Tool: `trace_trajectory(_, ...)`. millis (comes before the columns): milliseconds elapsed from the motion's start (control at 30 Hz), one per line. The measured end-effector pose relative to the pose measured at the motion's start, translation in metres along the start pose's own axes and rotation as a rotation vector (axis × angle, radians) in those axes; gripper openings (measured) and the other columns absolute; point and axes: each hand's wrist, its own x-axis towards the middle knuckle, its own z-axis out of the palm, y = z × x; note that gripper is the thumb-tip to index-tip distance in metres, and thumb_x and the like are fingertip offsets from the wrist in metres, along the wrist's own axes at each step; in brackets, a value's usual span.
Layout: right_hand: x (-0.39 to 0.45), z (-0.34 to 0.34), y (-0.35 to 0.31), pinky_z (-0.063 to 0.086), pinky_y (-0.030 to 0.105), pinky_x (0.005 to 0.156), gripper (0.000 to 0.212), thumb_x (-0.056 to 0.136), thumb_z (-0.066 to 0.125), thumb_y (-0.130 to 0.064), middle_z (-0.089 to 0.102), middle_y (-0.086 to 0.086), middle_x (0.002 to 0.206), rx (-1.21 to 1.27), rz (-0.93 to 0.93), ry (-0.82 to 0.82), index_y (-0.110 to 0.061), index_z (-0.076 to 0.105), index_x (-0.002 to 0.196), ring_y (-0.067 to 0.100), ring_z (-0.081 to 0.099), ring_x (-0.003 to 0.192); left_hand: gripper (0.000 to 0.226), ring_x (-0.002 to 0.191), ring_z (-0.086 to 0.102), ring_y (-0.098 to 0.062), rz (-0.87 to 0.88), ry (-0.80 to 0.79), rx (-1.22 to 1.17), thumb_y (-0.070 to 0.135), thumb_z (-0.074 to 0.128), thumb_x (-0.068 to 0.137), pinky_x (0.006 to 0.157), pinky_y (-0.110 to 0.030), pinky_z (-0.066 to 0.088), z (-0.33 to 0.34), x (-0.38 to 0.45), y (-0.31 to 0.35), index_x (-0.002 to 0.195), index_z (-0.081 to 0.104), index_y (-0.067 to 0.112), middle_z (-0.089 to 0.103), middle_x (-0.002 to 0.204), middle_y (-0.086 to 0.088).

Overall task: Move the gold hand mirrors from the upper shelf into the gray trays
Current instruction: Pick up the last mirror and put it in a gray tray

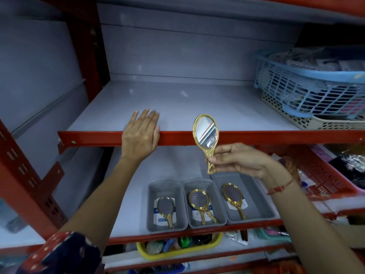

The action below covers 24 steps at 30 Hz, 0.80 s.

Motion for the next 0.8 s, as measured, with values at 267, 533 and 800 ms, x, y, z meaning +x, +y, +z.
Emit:
trace_trajectory(267,0.042,0.019,0.094,0.060,0.021,0.072,0.018,0.076,0.075,-0.001,0.076,0.003,0.089,-0.042,0.319,-0.031,-0.008,0.070,0.091,0.010,0.073,0.081,0.042,0.119,0.063,-0.024,0.007,0.020,-0.009,0.020,0.034,0.100,0.109,-0.043,0.044,0.003,-0.001,-0.001,0.120,0.067,0.004,0.070,0.121,-0.009)
trace_trajectory(533,0.103,0.057,0.166,0.061,0.022,0.068,0.020,0.075,0.075,0.005,0.071,0.009,0.083,-0.096,0.485,0.147,-0.004,0.062,0.087,0.012,0.068,0.067,0.043,0.119,0.063,-0.024,0.013,0.028,-0.021,0.021,0.033,0.099,0.109,-0.042,0.041,0.007,0.000,-0.004,0.122,0.066,0.005,0.070,0.122,-0.008)
trace_trajectory(800,0.135,0.095,0.197,0.058,0.039,0.088,0.032,0.078,0.067,0.004,0.070,0.021,0.108,-0.380,0.521,0.254,0.010,0.064,0.110,0.031,0.069,0.102,0.046,0.141,0.039,-0.024,-0.031,-0.072,-0.168,0.021,0.033,0.100,0.120,-0.050,0.021,-0.001,-0.021,0.007,0.141,0.045,0.006,0.046,0.148,-0.012)
